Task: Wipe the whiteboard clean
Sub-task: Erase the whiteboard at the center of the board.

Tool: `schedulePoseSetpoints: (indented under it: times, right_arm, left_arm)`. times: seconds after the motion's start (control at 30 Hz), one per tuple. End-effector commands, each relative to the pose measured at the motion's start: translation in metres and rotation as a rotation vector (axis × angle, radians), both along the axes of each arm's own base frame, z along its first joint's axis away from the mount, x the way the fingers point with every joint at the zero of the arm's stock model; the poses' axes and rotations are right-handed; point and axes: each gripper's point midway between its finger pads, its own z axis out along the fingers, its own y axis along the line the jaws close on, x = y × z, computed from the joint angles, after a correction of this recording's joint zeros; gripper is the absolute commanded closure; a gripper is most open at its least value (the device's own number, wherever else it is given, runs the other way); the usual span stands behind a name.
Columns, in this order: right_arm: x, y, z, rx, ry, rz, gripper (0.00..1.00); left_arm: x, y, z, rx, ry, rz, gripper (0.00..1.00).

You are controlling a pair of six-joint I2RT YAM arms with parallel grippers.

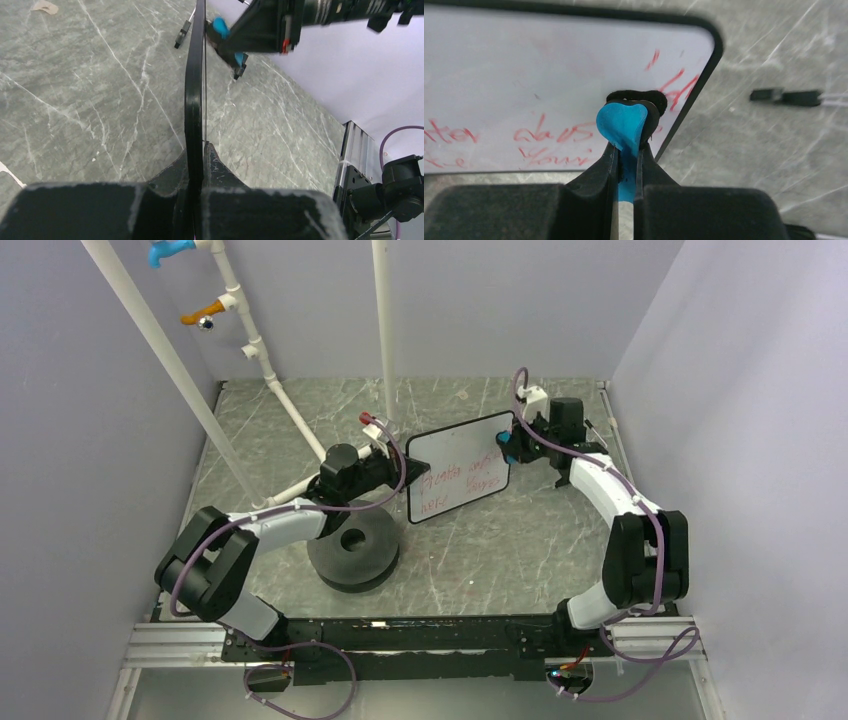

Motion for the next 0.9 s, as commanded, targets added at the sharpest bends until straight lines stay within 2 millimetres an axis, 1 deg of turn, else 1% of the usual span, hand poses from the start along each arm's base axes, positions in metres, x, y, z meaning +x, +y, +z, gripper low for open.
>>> schedulePoseSetpoints:
  times: [0.0,0.03,0.1,0.2,0.27,0.47,0.53,0.6,0.63,0.7,0.87]
  right_arm:
    - [0.039,0.000,0.060,0.048,-0.161,-0.012,1.00]
    - [0.043,-0.001,0.065,0.052,-0.171,-0.014,1.00]
    - [0.050,-0.002,0.069,0.060,-0.174,-0.020,1.00]
    - [0.052,-0.002,0.061,0.063,-0.144,-0.018,1.00]
    - [0.046,-0.002,0.047,0.058,-0.115,-0.005,1.00]
    - [0.011,-0.002,-0.009,0.026,0.017,0.040,1.00]
    - [0.003,-0.002,-0.023,0.020,0.052,0.048,1.00]
    - [0.000,-0.002,-0.029,0.018,0.072,0.055,1.00]
    - [0.001,-0.002,-0.030,0.016,0.076,0.057,1.00]
    - [0.007,-0.002,-0.023,0.014,0.061,0.052,1.00]
    - [0.037,-0.004,0.018,0.032,-0.025,0.029,1.00]
  left_arm:
    - [-0.006,-0.012,0.009,-0.010,-0.033,-0.089,1.00]
    - [-0.006,-0.012,0.009,-0.010,-0.031,-0.094,1.00]
    - [-0.006,-0.013,0.008,-0.011,-0.025,-0.100,1.00]
    - [-0.006,-0.012,0.007,-0.013,-0.021,-0.100,1.00]
    - [-0.005,-0.012,0.008,-0.015,-0.023,-0.101,1.00]
    - [-0.004,-0.010,0.010,-0.016,-0.026,-0.103,1.00]
    - [-0.004,-0.010,0.009,-0.015,-0.024,-0.106,1.00]
    - [-0.004,-0.009,0.009,-0.017,-0.024,-0.109,1.00]
    - [-0.004,-0.010,0.008,-0.018,-0.024,-0.112,1.00]
    - [-0.005,-0.010,0.008,-0.019,-0.022,-0.118,1.00]
    - [-0.006,-0.012,0.006,-0.021,-0.013,-0.135,1.00]
